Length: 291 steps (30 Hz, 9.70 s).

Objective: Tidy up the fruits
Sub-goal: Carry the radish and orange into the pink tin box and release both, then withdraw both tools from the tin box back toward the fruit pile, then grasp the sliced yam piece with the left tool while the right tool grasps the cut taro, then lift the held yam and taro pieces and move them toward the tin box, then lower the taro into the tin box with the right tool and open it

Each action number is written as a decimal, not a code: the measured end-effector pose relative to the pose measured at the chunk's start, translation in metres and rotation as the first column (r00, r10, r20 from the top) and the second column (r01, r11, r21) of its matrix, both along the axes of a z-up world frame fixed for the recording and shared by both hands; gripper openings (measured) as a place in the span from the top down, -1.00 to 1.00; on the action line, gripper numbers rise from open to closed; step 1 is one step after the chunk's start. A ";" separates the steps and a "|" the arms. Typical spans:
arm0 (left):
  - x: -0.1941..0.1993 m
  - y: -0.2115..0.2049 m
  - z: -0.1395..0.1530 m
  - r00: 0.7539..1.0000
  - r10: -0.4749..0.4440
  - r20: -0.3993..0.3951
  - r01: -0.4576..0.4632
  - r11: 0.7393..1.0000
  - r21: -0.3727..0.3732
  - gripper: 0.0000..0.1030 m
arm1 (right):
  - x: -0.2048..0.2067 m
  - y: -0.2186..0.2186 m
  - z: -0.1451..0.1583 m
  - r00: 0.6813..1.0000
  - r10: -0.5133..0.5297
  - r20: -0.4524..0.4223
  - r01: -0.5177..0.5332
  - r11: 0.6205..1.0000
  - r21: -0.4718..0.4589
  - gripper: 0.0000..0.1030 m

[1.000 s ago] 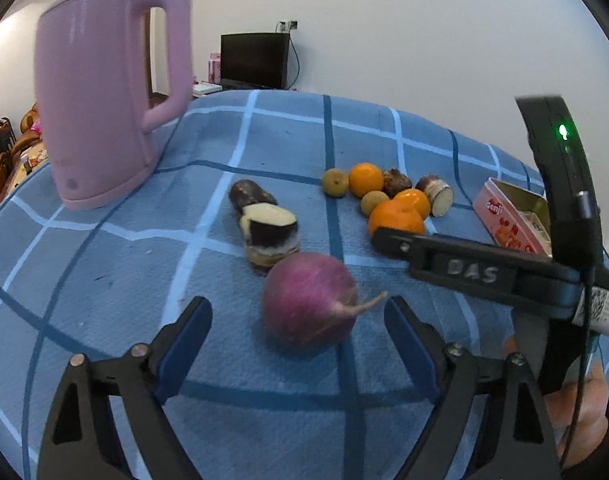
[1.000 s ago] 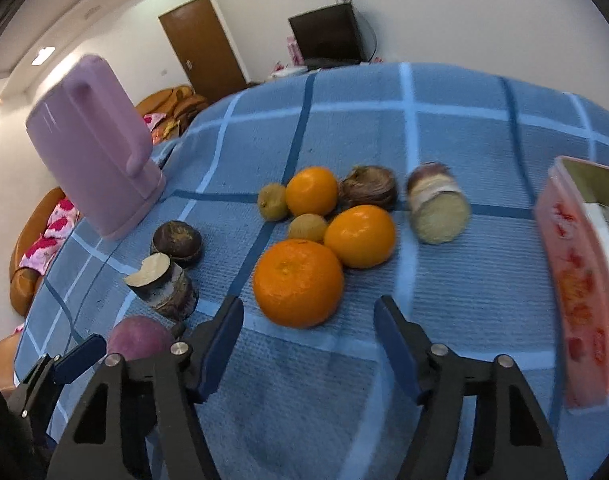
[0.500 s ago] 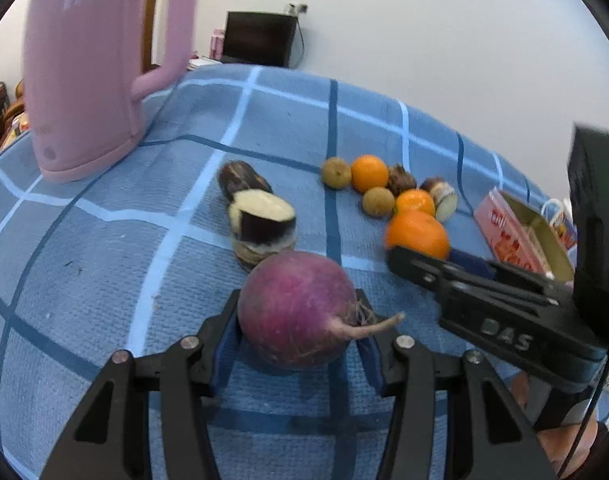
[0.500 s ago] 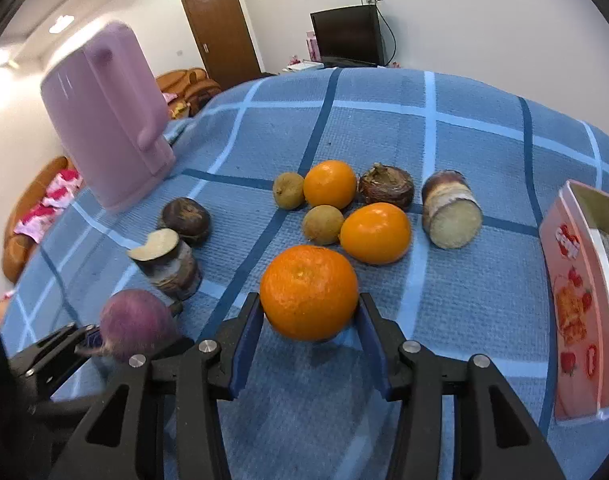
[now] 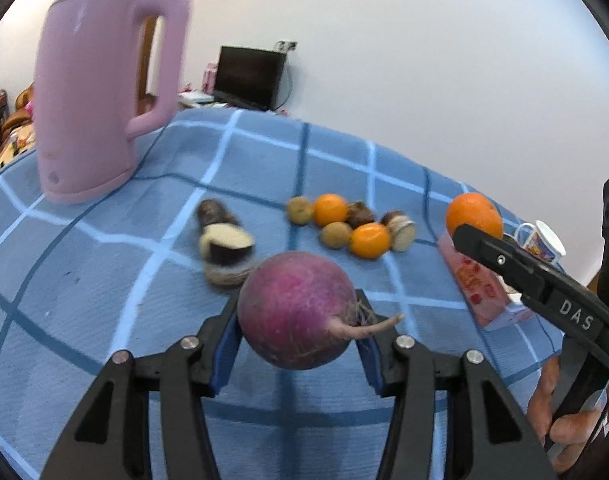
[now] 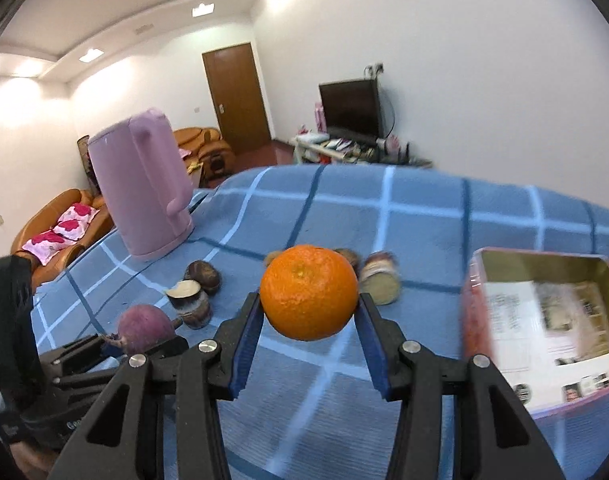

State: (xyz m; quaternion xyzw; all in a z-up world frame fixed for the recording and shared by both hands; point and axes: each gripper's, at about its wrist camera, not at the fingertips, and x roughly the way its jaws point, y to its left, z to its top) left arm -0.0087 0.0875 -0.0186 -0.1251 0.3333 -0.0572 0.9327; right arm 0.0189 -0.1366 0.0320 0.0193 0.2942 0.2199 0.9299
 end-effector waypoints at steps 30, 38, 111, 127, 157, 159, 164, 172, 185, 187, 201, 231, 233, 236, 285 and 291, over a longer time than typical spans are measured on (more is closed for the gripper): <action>0.044 -0.197 0.039 0.952 -0.287 0.104 0.275 0.955 0.113 -0.04 | 0.009 -0.182 -0.002 0.936 -0.351 0.038 0.352 0.934 -0.053 0.04; 0.060 -0.234 0.030 0.948 -0.312 0.062 0.301 0.943 0.142 -0.04 | 0.017 -0.208 -0.020 0.925 -0.380 -0.002 0.377 0.917 -0.134 0.04; 0.042 -0.157 0.027 0.967 -0.071 0.245 -0.005 0.956 0.295 -1.00 | -0.027 -0.202 -0.006 0.768 -0.595 0.239 0.619 0.785 -0.036 -0.54; 0.037 -0.107 0.025 0.976 -0.025 0.219 -0.033 0.965 0.258 -1.00 | -0.034 -0.130 -0.008 0.829 -0.513 0.222 0.534 0.844 -0.047 -0.55; 0.069 0.016 -0.014 0.992 0.071 -0.105 -0.054 0.986 0.160 -0.73 | 0.019 0.019 -0.031 0.964 -0.265 0.019 0.265 0.953 -0.149 -0.54; 0.071 0.018 -0.016 0.991 0.062 -0.121 -0.044 0.989 0.144 -0.53 | 0.027 0.021 -0.031 0.959 -0.283 0.018 0.282 0.947 -0.154 -0.54; 0.077 0.029 -0.023 0.984 0.064 -0.169 -0.052 0.996 0.074 -0.24 | 0.051 0.025 -0.036 0.956 -0.293 -0.019 0.284 0.938 -0.197 -0.26; 0.078 0.036 -0.026 0.981 0.061 -0.184 -0.057 0.998 0.026 0.09 | 0.087 0.030 -0.044 0.952 -0.292 -0.094 0.265 0.937 -0.229 -0.20; 0.070 0.041 -0.023 0.987 0.039 -0.155 -0.042 0.999 -0.014 0.20 | 0.119 0.019 -0.065 0.926 -0.272 -0.261 0.234 0.958 -0.167 -0.06; 0.068 0.036 -0.019 0.991 0.022 -0.132 -0.024 1.000 -0.008 0.20 | 0.120 0.021 -0.066 0.931 -0.255 -0.261 0.217 0.962 -0.164 0.06; 0.052 0.034 0.002 1.000 0.015 0.019 -0.015 1.000 -0.011 0.20 | 0.055 0.026 -0.037 0.992 -0.105 -0.076 0.104 0.994 -0.014 0.22; 0.024 0.001 0.023 0.975 0.120 0.185 -0.164 0.956 0.245 0.20 | -0.020 0.025 -0.015 0.969 -0.177 0.172 0.203 0.967 -0.152 0.22; 0.024 0.000 0.024 0.974 0.128 0.188 -0.174 0.952 0.253 0.20 | -0.021 0.024 -0.015 0.968 -0.180 0.173 0.207 0.967 -0.150 0.22; 0.022 -0.001 0.024 0.971 0.138 0.194 -0.187 0.947 0.262 0.19 | -0.022 0.021 -0.015 0.968 -0.181 0.172 0.207 0.967 -0.148 0.22; 0.023 -0.125 0.017 0.993 -0.036 0.111 0.001 0.955 0.297 0.19 | -0.032 -0.090 -0.009 0.938 -0.279 0.204 0.315 0.933 -0.173 0.22; 0.028 -0.146 0.017 0.992 -0.073 0.104 0.039 0.954 0.298 0.19 | -0.028 -0.118 -0.006 0.923 -0.323 0.209 0.357 0.922 -0.153 0.22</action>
